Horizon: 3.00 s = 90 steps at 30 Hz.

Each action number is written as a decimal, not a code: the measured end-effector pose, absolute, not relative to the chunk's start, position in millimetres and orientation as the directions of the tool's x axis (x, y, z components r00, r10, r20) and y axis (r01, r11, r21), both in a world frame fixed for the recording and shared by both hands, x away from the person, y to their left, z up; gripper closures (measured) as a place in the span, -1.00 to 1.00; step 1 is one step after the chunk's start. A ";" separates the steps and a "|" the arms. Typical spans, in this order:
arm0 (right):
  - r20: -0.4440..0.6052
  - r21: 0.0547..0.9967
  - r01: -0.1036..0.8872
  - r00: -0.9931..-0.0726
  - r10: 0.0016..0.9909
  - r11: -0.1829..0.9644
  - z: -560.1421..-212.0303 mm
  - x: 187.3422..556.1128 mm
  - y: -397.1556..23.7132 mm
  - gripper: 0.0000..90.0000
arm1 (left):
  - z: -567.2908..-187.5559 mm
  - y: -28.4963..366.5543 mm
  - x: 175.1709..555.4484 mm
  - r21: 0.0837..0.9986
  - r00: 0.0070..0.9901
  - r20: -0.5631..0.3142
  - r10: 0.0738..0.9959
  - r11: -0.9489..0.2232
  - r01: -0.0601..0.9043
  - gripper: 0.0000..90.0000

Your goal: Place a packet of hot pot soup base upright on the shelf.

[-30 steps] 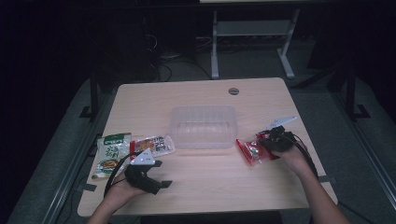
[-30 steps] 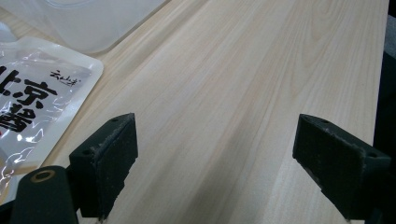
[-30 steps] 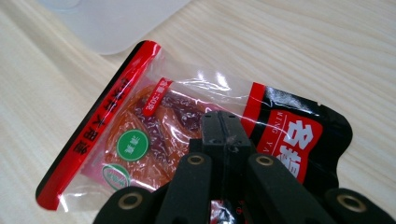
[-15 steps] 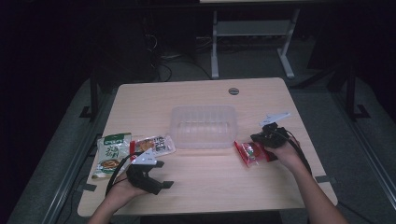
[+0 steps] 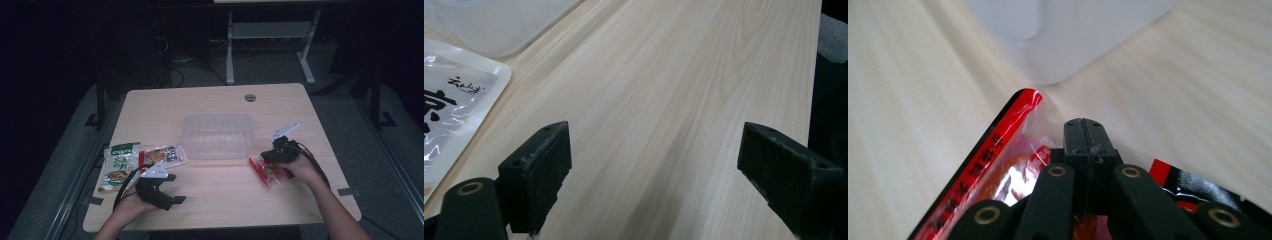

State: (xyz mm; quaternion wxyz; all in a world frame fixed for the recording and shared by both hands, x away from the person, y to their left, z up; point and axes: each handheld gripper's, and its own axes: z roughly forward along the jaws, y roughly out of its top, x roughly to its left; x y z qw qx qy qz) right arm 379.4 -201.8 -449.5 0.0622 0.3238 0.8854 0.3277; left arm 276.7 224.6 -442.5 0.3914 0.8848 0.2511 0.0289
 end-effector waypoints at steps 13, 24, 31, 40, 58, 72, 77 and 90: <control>0.047 0.614 0.603 -0.672 0.739 0.509 -435.6 362.2 -265.0 1.00 | -442.3 223.4 276.7 0.709 0.875 -0.140 0.463 -0.570 0.415 -0.70; 0.038 0.550 0.651 -0.645 0.763 0.523 -454.0 367.9 -274.6 1.00 | -442.8 217.6 282.2 0.707 0.881 -0.143 0.452 -0.576 0.410 -0.70; 0.046 0.549 0.649 -0.653 0.756 0.527 -456.7 365.4 -270.9 1.00 | -443.1 213.7 285.3 0.703 0.888 -0.136 0.438 -0.589 0.398 -0.70; 0.098 0.558 0.598 -0.736 0.670 0.575 -456.4 348.8 -237.6 1.00 | -441.3 209.3 289.8 0.707 0.894 -0.126 0.429 -0.594 0.385 -0.69; 0.113 0.596 0.477 -0.846 0.521 0.646 -452.8 328.1 -156.4 0.91 | -441.0 208.8 292.1 0.706 0.894 -0.134 0.427 -0.592 0.389 -0.69; 0.116 0.671 0.516 -0.782 0.612 0.533 -432.3 305.9 -197.8 -0.22 | -435.4 201.8 286.3 0.697 0.882 -0.126 0.453 -0.593 0.404 -0.63; 0.104 0.687 0.518 -0.765 0.636 0.510 -433.4 298.8 -206.1 -0.34 | -431.1 197.9 285.0 0.707 0.870 -0.144 0.471 -0.566 0.424 -0.53; 0.105 0.704 0.515 -0.756 0.646 0.488 -436.2 295.4 -219.6 -0.39 | -420.1 141.0 286.9 0.702 0.917 -0.161 0.366 -0.610 0.367 0.33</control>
